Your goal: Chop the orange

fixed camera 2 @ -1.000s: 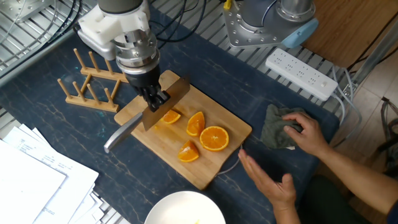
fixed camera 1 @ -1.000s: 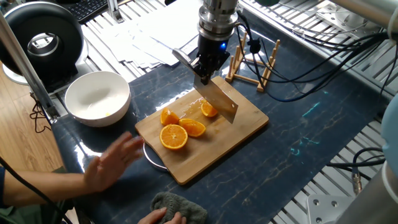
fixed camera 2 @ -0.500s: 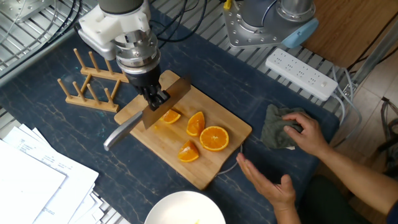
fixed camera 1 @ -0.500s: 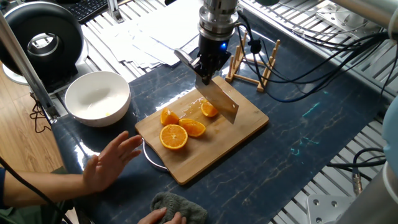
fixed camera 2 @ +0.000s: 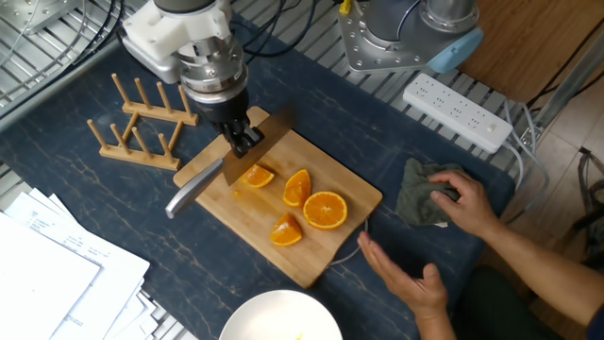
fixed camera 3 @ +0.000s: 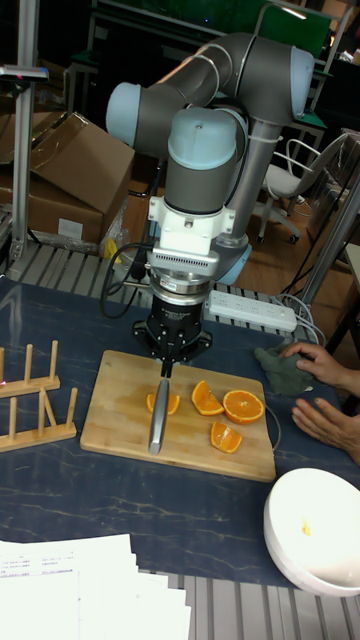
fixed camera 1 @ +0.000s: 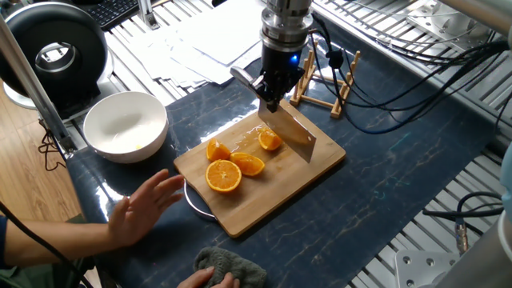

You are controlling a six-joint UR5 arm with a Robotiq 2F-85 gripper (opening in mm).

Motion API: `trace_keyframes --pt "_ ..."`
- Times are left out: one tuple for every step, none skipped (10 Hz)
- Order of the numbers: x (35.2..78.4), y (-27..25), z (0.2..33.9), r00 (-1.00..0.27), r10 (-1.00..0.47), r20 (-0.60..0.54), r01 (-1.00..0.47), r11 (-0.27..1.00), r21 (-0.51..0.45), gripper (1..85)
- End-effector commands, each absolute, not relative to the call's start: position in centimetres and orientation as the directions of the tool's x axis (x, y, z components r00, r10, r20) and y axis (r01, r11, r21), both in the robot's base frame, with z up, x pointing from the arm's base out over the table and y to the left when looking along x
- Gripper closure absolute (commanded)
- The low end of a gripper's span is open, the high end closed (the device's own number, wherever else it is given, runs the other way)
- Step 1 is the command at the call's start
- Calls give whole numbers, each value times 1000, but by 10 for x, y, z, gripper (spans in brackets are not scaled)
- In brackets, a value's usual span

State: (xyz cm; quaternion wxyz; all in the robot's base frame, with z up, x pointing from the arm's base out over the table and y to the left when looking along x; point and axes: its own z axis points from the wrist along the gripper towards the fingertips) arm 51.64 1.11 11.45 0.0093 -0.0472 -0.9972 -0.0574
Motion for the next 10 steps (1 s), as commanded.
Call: trace_keyframes --pt "513 17 114 -995 100 24 102 985 137 847" --pt "513 16 110 -995 98 16 99 986 136 847" --pt "513 15 107 -995 95 12 96 986 133 847" --pt "513 13 106 -995 95 9 96 987 128 847" --pt "514 13 104 -996 94 6 94 987 129 847" --pt "514 14 104 -996 95 4 94 986 139 847" --pt "516 14 103 -995 95 -1 94 986 136 847" --pt "518 14 101 -995 96 -7 94 986 137 847" --pt "520 15 100 -995 97 -13 94 986 139 847" --pt "521 15 100 -995 97 -16 94 986 139 847"
